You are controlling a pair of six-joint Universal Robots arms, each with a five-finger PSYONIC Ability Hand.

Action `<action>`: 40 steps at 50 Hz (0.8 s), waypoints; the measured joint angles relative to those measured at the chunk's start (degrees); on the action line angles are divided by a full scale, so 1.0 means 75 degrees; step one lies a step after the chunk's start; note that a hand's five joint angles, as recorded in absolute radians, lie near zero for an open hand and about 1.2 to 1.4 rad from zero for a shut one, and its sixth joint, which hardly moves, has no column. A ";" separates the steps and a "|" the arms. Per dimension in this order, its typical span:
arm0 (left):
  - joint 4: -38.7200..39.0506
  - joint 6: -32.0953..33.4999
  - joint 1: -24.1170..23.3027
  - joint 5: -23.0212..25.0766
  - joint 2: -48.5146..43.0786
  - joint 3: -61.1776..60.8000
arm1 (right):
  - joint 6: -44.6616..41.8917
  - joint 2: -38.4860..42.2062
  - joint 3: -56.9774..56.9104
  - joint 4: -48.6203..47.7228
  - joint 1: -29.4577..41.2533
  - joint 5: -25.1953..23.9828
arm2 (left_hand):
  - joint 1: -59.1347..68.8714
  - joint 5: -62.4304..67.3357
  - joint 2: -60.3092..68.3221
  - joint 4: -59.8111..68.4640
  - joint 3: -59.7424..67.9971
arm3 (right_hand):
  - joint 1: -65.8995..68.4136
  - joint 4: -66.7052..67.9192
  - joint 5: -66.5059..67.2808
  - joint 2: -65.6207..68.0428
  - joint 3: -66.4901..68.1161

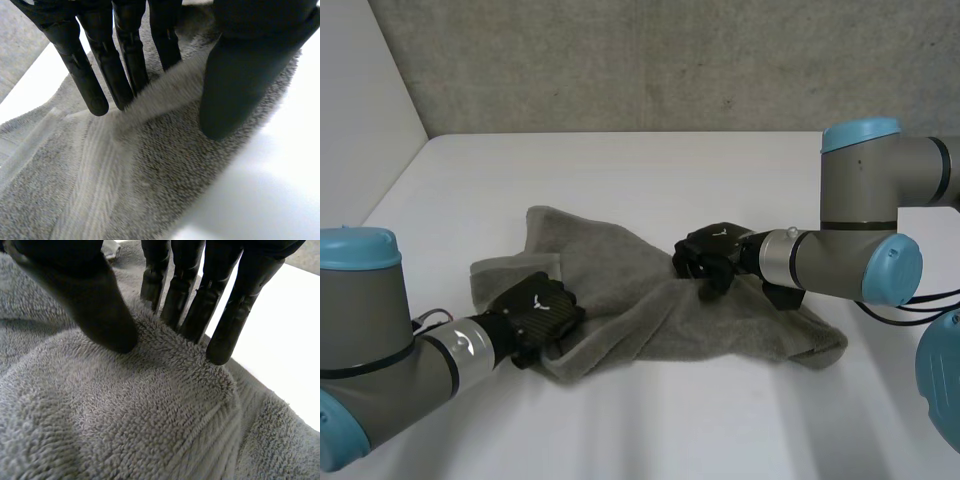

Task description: Fold the towel.

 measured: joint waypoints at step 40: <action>0.5967 -0.2575 -0.0932 -0.4438 0.0017 0.3108 | -0.0007 -0.3904 0.2705 -0.6779 -0.0058 0.1957 | 0.2753 0.2835 0.2886 0.2896 0.2891 | 0.1441 0.1547 0.1480 0.1564 0.1693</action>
